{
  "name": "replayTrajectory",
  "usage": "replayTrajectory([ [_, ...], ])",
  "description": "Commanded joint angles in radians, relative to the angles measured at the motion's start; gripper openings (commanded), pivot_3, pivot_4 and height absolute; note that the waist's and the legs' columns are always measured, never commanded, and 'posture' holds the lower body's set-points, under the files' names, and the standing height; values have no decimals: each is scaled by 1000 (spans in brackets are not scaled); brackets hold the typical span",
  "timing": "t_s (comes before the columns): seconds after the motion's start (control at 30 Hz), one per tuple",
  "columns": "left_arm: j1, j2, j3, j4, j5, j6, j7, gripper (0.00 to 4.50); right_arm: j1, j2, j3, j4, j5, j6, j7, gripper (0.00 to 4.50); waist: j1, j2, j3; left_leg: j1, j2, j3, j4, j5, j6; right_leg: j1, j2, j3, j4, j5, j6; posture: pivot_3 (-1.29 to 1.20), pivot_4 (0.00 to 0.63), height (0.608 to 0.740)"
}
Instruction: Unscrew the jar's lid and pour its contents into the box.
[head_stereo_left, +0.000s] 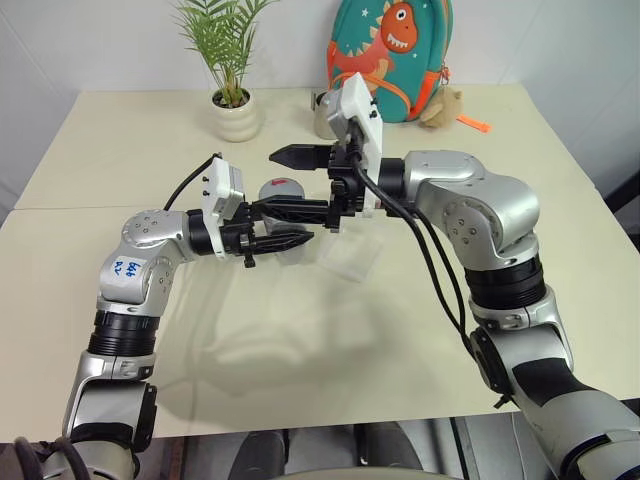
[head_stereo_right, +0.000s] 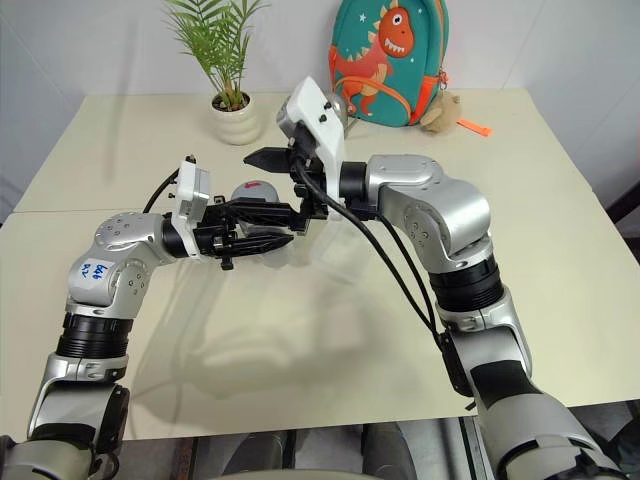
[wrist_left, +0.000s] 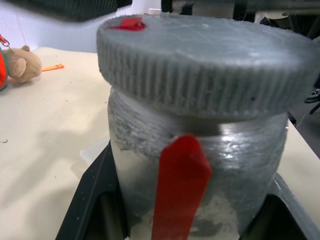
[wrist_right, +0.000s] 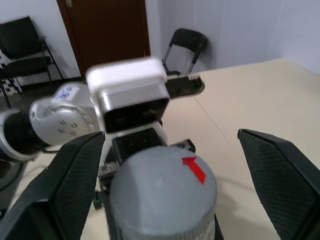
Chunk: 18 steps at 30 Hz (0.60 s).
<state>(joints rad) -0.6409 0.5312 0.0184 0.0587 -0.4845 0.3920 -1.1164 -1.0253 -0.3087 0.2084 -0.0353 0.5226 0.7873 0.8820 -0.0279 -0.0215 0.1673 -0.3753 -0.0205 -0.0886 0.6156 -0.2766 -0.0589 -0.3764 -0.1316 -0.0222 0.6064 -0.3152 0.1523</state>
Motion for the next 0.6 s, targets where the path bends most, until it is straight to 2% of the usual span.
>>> replayTrajectory([
  [0.03, -18, 2, 5, -8, -5, -13, -4, 1931, -24, 4, 16, 4, -33, -51, 23, 4487, 0, 0, 0, 0, 0, 0, 0, 0, 0, 0, 0, 0, 0, 0, 0, 0, 150, 740],
  [0.23, -11, 2, 9, -15, -7, -13, 1, 1931, -35, 11, -25, 42, -32, -61, 19, 4487, 0, 0, 0, 0, 0, 0, 0, 0, 0, 0, 0, 0, 0, 0, 0, 0, 150, 740],
  [0.6, -7, 5, 12, -16, -9, -16, 5, 1931, 2, -69, -94, 37, 12, -48, 49, 4487, 0, 0, 0, 0, 0, 0, 0, 0, 0, 0, 0, 0, 0, 0, 0, 0, 150, 740],
])
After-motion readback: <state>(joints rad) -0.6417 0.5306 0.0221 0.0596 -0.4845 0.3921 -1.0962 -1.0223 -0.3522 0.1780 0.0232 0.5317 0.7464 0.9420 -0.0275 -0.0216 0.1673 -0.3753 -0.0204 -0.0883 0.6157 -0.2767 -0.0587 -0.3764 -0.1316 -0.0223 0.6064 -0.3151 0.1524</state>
